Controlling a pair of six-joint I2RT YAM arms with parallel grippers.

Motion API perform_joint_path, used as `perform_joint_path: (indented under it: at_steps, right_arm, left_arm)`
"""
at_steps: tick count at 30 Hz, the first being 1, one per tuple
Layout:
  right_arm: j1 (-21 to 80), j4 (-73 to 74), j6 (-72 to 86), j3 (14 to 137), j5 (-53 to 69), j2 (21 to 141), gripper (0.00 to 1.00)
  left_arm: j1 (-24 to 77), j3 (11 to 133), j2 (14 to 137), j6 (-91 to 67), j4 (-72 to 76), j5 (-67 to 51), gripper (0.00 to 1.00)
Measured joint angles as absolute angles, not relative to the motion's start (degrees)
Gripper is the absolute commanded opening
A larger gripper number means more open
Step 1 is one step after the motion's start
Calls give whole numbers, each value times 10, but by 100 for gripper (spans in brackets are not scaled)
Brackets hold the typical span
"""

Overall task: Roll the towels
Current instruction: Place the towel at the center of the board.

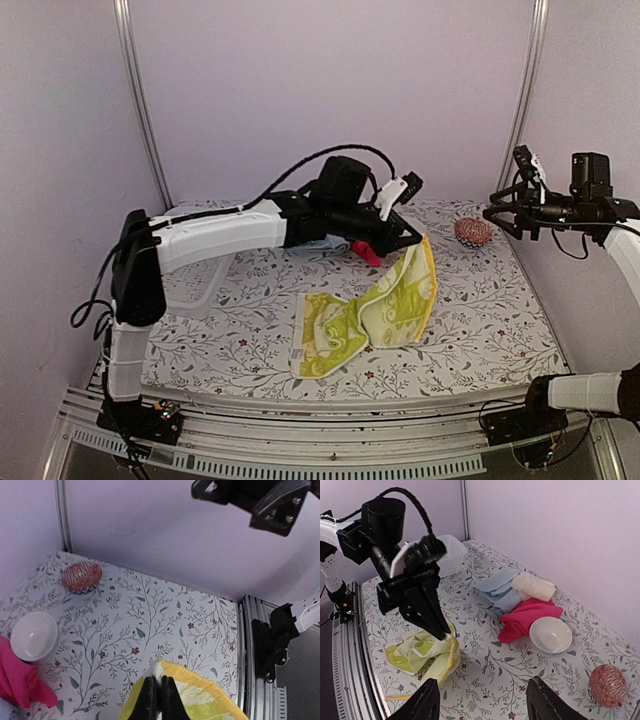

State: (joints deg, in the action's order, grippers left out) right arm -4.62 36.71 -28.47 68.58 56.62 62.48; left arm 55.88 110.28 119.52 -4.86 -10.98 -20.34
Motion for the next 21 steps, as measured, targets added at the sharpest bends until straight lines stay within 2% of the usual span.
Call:
perform_joint_path:
  at_steps: [2,3,4,5,6,9,13,17,21]
  right_arm:
    - [-46,389,-313,646,557,620,59]
    - [-46,396,-328,632,554,618,58]
    - [-46,405,-345,616,548,615,56]
    - [-46,413,-360,603,545,613,56]
    - [-46,422,-374,595,542,612,55]
    - [-46,445,-418,583,532,612,53]
    - [-45,462,-475,573,507,615,51]
    - [-30,462,-501,560,473,645,47]
    - [7,457,-507,559,437,700,45]
  left_arm:
    - [552,1120,1264,-65,-115,-230,0]
    - [549,1132,1302,-76,-114,-245,7]
    - [546,1143,1339,-88,-115,-263,28]
    - [543,1152,1366,-97,-115,-278,39]
    - [539,1170,1401,-110,-119,-296,45]
    - [526,1216,1473,-140,-139,-337,55]
    - [506,1146,1431,-138,-153,-346,61]
    - [496,1002,1275,-104,-172,-306,62]
    - [506,871,1089,-66,-187,-235,58]
